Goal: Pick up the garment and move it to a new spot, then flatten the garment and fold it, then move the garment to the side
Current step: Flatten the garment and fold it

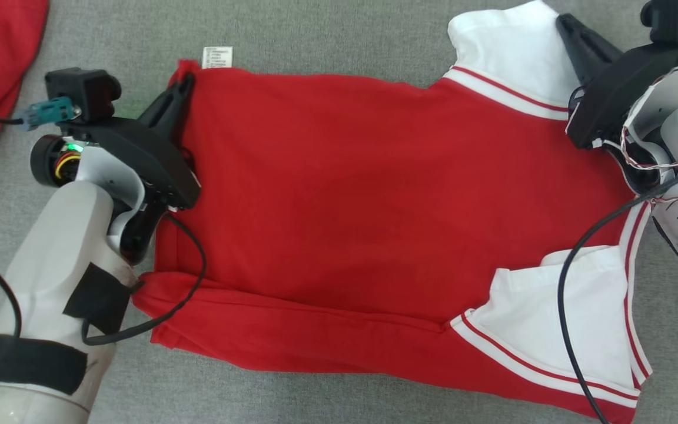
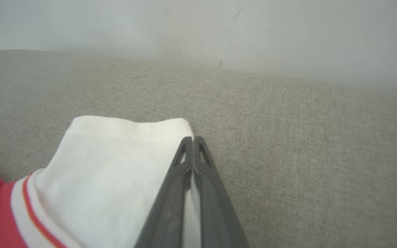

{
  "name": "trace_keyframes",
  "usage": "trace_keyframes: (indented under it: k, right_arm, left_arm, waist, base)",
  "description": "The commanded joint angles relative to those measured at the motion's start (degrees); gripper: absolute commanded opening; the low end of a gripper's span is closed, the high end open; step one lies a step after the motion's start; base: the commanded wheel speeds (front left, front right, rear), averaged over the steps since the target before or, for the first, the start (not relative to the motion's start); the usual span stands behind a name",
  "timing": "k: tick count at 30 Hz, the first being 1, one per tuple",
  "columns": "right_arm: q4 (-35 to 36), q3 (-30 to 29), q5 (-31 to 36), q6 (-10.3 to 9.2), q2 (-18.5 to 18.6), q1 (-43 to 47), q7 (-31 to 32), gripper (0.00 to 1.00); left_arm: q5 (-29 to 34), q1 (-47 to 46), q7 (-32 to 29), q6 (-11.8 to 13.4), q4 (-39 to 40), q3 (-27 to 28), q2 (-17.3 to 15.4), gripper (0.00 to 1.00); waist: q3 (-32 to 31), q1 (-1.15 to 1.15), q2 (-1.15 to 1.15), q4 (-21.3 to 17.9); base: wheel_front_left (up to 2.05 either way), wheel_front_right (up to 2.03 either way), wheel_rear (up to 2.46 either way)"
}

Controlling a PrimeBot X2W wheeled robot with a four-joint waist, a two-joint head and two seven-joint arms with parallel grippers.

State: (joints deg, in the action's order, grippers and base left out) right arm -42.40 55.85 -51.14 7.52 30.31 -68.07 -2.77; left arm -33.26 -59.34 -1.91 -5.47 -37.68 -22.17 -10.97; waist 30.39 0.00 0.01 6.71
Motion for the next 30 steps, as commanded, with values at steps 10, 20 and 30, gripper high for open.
trace_keyframes:
  k: [10,20,30]
  right_arm:
    - [7.08,3.91,-6.23,-0.06,4.7,3.29,-9.19,0.0]
    - [24.38,0.86,-5.65,-0.06,10.19,16.18,-12.46,0.0]
    - [38.99,-9.64,-1.33,-0.06,9.79,34.9,-12.49,0.0]
  left_arm:
    - [-1.91,5.41,3.58,0.39,3.73,1.9,-2.9,0.0]
    - [-5.74,18.18,2.67,2.22,19.43,4.56,-6.53,0.0]
    - [-9.32,32.95,1.2,6.69,35.14,8.39,-9.56,0.0]
  waist:
    - [-4.04,0.0,-0.01,-1.49]
    - [-5.65,0.0,-0.01,-4.56]
    - [-7.28,0.0,-0.01,-6.69]
  base:
    - [0.0,0.0,0.0]
    - [0.0,0.0,0.0]
    - [0.0,0.0,0.0]
